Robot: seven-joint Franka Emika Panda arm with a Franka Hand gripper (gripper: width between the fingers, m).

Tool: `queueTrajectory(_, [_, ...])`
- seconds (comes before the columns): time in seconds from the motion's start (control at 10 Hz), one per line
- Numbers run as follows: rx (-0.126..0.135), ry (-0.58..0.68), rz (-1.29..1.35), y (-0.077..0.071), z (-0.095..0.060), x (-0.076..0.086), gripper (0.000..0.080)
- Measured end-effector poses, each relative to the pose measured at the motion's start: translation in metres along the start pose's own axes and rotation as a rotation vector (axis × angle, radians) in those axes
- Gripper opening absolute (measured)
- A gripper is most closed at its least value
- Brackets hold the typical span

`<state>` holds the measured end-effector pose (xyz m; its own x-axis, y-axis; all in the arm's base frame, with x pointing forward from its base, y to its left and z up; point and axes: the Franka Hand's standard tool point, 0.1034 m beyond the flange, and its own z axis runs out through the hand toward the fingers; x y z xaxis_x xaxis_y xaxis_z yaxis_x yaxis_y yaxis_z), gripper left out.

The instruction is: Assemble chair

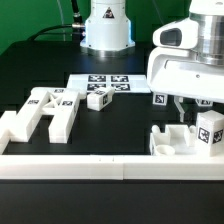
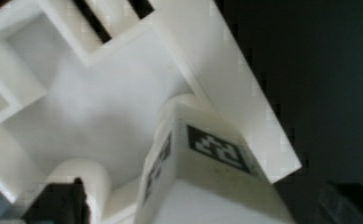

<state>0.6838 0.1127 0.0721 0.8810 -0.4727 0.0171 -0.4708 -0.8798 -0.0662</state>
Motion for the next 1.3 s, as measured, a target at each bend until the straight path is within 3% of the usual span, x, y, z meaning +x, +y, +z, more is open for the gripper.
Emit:
queueTrajectory(0.9, [-0.012, 0.011, -0.585, 0.0032, -0.0002, 0.0036, 0.0649])
queueTrajectory(1.2, [-0.016, 0.012, -0.619, 0.0068, -0.0003, 0.0062, 0.0628])
queueTrajectory(1.3, [-0.016, 0.012, -0.607, 0.0068, -0.0003, 0.0062, 0.046])
